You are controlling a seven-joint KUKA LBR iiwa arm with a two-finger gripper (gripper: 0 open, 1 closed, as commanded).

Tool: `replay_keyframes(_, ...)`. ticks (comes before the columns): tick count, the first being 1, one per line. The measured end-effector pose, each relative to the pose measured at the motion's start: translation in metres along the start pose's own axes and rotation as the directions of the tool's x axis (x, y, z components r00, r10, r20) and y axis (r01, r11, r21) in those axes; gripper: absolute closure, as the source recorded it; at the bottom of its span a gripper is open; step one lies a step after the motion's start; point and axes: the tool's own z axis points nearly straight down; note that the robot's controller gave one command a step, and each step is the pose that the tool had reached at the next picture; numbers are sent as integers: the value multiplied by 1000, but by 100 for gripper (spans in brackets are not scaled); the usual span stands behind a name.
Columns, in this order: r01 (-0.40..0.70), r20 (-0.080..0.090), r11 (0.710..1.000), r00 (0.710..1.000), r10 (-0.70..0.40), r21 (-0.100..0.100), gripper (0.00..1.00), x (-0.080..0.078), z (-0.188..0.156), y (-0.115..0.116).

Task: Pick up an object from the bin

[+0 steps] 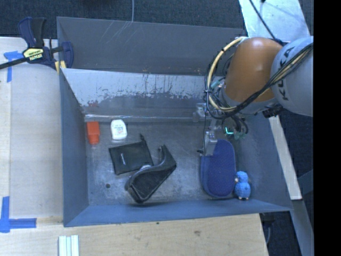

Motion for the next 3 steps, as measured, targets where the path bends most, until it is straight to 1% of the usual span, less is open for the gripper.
replay_keyframes(1, 74, 0, 997, 997, -74, 3, 0, 104, 18, -78)
replay_keyframes(2, 97, 10, 995, 995, -97, 7, 0, 98, 52, -61)
replay_keyframes(3, 302, 16, 953, 953, -302, 4, 0, 104, 52, -71)
